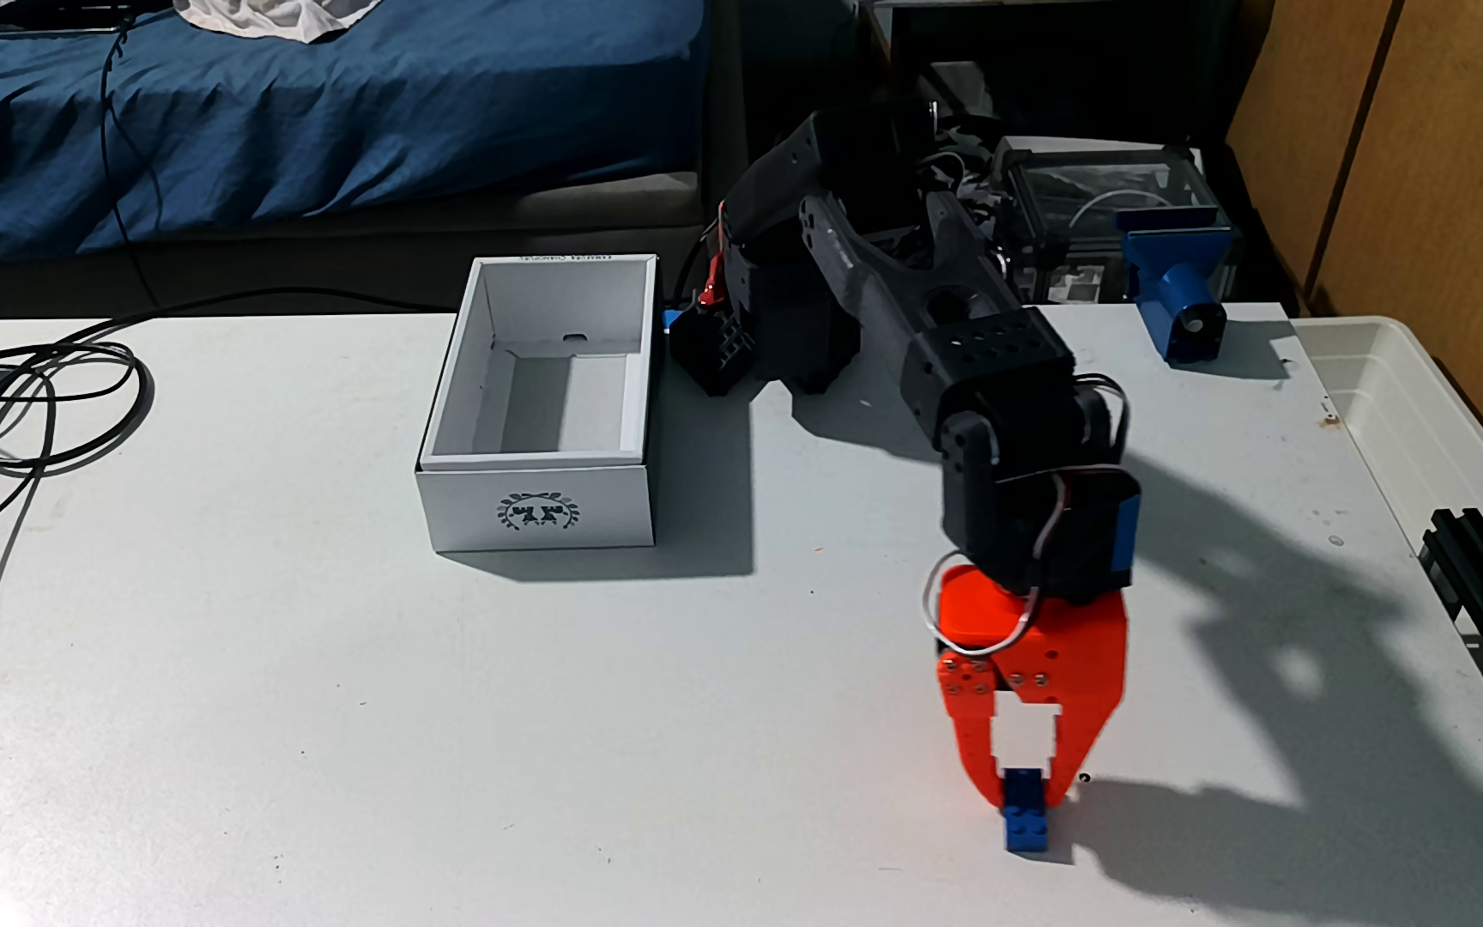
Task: Grab the blue brick and place in box
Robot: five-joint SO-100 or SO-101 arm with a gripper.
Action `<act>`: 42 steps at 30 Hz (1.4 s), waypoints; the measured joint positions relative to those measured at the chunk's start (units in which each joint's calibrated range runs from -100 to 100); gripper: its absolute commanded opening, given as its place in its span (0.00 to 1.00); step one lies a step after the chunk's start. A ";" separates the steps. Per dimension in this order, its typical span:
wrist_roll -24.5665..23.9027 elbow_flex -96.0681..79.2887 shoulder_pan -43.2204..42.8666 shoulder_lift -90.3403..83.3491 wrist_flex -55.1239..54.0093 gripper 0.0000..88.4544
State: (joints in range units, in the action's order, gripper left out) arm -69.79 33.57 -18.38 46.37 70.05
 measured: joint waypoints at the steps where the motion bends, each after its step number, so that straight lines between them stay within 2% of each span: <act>1: 0.21 0.00 0.22 -0.08 0.35 0.01; 8: 3.63 -0.09 6.42 -11.40 17.74 0.01; 14: 9.05 -0.09 13.43 -21.28 27.40 0.01; 20: 15.95 -8.23 22.21 -31.00 28.72 0.01; 34: 34.89 -45.69 37.71 -54.90 28.72 0.01; 42: 43.16 -51.41 47.75 -64.61 28.72 0.01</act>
State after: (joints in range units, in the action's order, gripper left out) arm -26.63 -17.84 29.37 -18.24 98.77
